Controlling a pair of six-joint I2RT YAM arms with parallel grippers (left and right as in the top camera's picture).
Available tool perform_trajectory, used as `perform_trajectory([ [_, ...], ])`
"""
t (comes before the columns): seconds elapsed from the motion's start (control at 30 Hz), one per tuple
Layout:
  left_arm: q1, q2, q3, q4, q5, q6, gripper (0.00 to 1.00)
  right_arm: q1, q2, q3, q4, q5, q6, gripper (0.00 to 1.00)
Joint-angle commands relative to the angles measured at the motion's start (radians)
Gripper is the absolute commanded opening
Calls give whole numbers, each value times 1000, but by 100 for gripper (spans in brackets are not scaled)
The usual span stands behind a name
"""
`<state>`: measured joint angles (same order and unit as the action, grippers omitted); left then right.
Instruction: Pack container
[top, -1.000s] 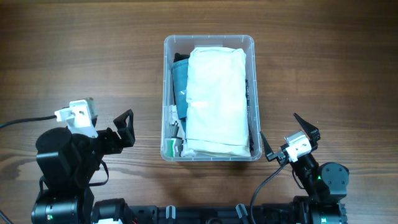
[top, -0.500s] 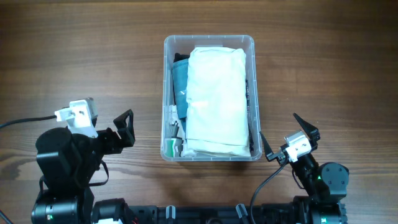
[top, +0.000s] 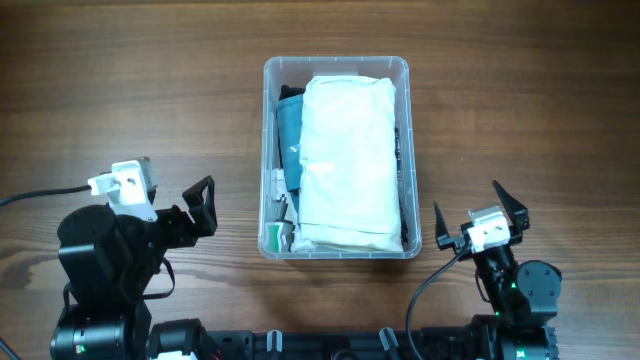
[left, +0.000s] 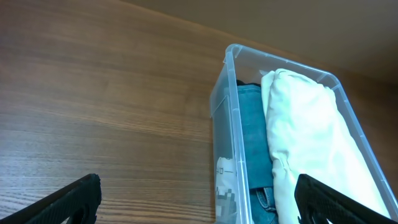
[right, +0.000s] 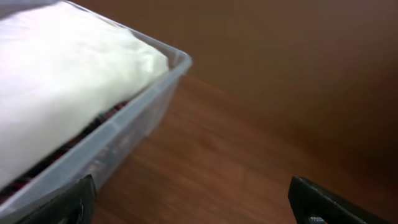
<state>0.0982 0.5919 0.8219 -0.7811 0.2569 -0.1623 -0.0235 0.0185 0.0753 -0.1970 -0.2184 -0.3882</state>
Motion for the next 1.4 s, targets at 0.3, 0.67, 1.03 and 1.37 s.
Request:
perform_trajectory([
  [0.3, -3, -169, -9, 3, 12, -10, 100, -2, 4, 10, 2, 69, -5, 100],
  [0.67, -4, -588, -676, 566, -11, 21, 100, -2, 4, 10, 2, 69, -5, 100],
  [1.03, -5, -589, -816, 728, -19, 28, 100, -2, 4, 10, 2, 69, -5, 100],
  [1.37, -5, -589, -816, 728, -19, 28, 100, -2, 4, 10, 2, 69, -5, 100],
])
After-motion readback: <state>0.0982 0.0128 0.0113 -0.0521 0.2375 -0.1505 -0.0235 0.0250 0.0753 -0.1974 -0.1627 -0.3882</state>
